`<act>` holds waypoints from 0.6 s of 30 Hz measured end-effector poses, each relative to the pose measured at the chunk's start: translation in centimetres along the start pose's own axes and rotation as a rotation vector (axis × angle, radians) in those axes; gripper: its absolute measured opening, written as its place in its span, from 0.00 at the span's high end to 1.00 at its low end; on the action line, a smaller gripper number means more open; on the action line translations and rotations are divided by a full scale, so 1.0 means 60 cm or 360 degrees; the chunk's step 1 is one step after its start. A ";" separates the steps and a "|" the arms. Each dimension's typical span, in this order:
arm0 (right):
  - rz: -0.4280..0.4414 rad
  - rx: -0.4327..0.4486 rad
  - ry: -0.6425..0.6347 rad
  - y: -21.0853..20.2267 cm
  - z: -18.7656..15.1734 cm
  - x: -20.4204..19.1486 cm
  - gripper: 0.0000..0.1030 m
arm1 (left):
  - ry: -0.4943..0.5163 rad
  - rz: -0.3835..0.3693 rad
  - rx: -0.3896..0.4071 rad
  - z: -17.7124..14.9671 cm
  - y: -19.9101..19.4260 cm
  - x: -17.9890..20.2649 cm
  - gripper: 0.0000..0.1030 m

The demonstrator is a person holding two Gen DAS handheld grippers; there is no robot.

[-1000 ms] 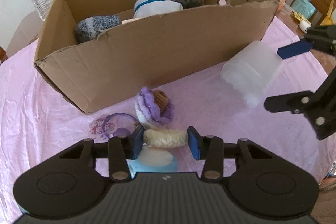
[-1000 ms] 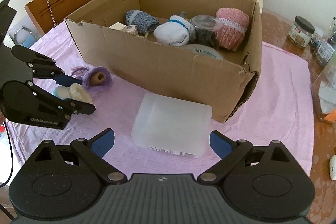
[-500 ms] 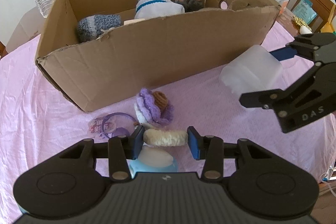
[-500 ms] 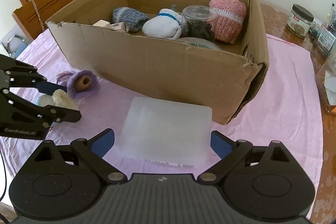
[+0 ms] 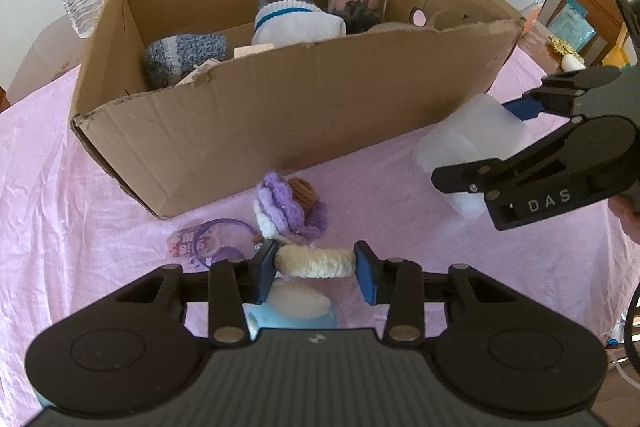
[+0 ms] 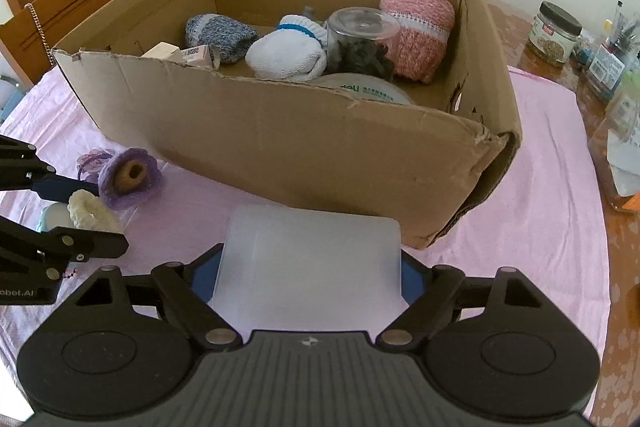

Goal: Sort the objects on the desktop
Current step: 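Grasp the cream knit roll with the left tool while the right tool grasps the white plastic box, then carry the cream roll and plastic box with both tools over the cardboard box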

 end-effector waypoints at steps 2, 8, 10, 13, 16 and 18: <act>0.0011 -0.0005 0.0008 -0.004 -0.001 -0.001 0.15 | -0.0001 -0.0012 0.0005 -0.001 -0.002 -0.002 0.63; 0.0026 -0.0008 -0.0015 -0.016 -0.006 -0.010 0.15 | 0.0040 -0.0040 0.0023 -0.003 -0.013 -0.001 0.66; 0.0029 -0.0011 -0.0034 -0.021 -0.007 -0.013 0.15 | 0.0054 -0.0057 0.0032 -0.002 -0.019 0.001 0.66; 0.0029 -0.0018 -0.0066 -0.030 -0.007 -0.017 0.15 | 0.0072 -0.0080 0.0040 0.000 -0.028 0.002 0.67; 0.0021 -0.0021 -0.0114 -0.040 -0.006 -0.021 0.15 | 0.0089 -0.0095 0.0056 0.003 -0.039 0.003 0.68; 0.0008 -0.0017 -0.0159 -0.049 -0.004 -0.024 0.15 | 0.0091 -0.0110 0.0065 0.008 -0.046 0.003 0.68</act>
Point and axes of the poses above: each gripper's, at about its wrist camera, not at the fingertips, and y roughly the way its jaws point, x to its right, z to its top, the point moved 6 cm from there along y, roughly the way its jaws point, and after that the axes turned 1 degree about x, right-handed, at the moved point
